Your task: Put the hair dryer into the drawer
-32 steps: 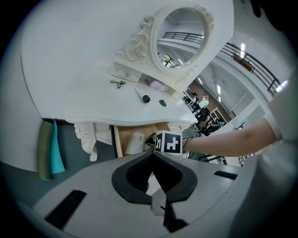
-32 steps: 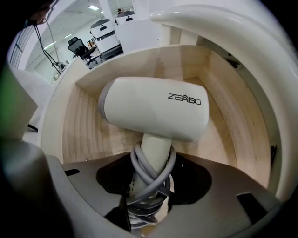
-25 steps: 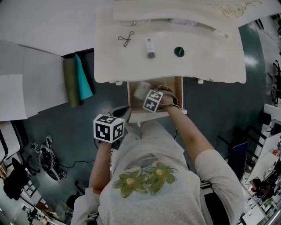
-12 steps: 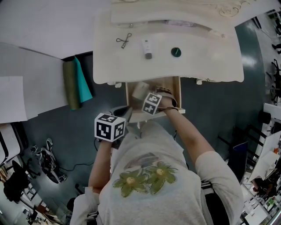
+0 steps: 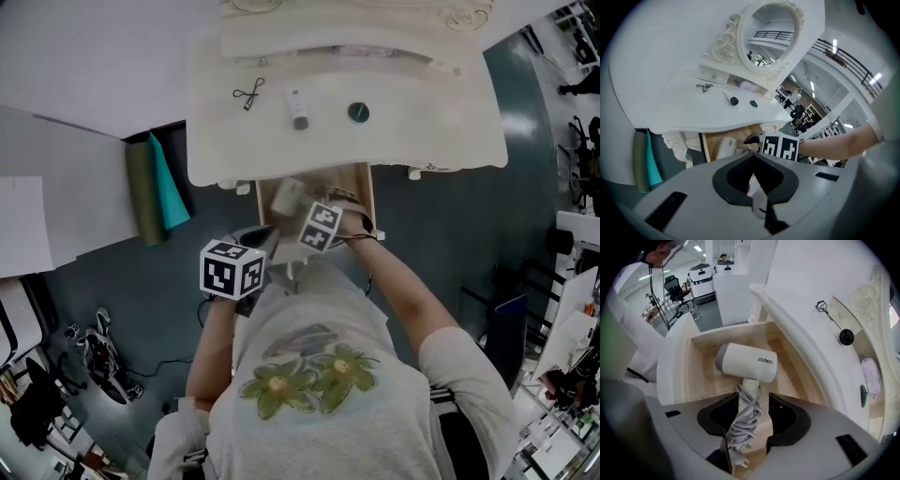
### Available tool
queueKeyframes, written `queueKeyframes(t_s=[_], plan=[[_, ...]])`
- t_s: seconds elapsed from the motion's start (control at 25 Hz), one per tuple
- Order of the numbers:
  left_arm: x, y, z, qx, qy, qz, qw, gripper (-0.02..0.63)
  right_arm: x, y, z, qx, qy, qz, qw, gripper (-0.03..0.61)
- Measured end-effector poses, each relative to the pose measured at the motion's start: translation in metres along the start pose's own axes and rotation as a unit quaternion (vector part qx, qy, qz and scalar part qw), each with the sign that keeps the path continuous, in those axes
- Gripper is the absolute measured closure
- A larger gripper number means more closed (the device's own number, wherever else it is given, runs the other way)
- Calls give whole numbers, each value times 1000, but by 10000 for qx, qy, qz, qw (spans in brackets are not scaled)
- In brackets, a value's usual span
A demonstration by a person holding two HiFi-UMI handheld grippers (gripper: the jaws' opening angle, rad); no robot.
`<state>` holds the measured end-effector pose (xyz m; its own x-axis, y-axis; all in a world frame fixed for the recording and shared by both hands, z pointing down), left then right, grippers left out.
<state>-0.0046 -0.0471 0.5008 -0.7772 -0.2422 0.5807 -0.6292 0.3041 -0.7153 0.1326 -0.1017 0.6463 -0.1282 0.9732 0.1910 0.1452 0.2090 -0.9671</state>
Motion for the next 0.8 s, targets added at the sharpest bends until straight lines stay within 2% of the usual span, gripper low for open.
queueKeyframes(t_s=[0.2, 0.24, 0.28, 0.32, 0.56, 0.8], plan=[[-6, -5, 2, 39, -90, -50, 9999, 604, -2, 18, 0, -283, -403, 38, 9988, 374], [-7, -6, 2, 48, -107, -59, 9999, 604, -2, 23, 0, -359, -476, -20, 9982, 392], [-9, -6, 2, 53, -123, -68, 9999, 604, -3, 29, 0, -451, -546, -104, 9974, 485], [-10, -7, 2, 57, -139, -75, 9999, 604, -4, 34, 0, -552, -616, -171, 9964, 541], [-15, -7, 0, 76, -228, -81, 9997, 604, 3, 65, -1, -1182, -1120, -41, 9866, 546], [-18, -7, -3, 127, -337, -77, 9993, 604, 8, 105, 2, -2075, -1539, -175, 9659, 549]])
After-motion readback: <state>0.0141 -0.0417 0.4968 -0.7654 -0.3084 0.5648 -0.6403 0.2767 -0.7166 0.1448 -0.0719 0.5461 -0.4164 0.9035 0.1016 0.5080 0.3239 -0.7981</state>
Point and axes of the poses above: the fingertips, and each gripper's own axes: y backward along the fingers, x to its left, z out of its top, the point moved 7 cm from there along y, backward along the fingers, and after that the axes turned 7 degrees about y, right-handed, at the moved point
